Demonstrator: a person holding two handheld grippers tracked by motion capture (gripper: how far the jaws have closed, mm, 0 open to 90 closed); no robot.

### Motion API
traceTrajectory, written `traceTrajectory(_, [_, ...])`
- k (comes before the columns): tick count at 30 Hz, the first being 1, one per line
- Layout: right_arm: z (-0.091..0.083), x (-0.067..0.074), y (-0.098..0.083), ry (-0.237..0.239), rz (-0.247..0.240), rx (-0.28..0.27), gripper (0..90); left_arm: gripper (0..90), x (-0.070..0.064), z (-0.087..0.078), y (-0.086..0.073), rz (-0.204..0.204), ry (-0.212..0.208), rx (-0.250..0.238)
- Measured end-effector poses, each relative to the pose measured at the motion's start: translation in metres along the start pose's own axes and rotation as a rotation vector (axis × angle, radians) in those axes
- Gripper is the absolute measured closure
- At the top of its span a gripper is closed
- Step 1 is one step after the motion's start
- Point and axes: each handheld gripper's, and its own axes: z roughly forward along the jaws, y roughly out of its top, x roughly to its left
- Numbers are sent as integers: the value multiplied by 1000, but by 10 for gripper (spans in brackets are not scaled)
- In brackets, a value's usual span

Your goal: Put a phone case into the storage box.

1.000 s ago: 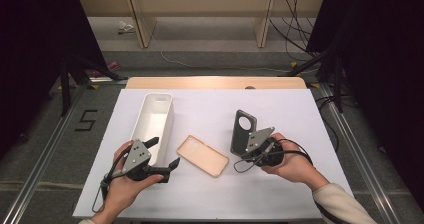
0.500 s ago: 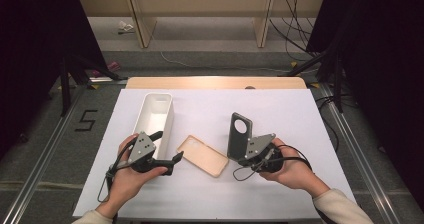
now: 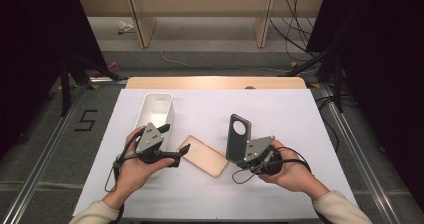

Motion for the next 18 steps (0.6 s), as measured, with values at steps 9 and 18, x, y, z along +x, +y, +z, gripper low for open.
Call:
traceTrajectory(9, [-1,5,0,2,-7,-1,887,139,-2,29,31,1,-26,25])
traceTrajectory(18, [-1,8,2,5,-18,-4,887,160,-13,57,51,14,-79,74])
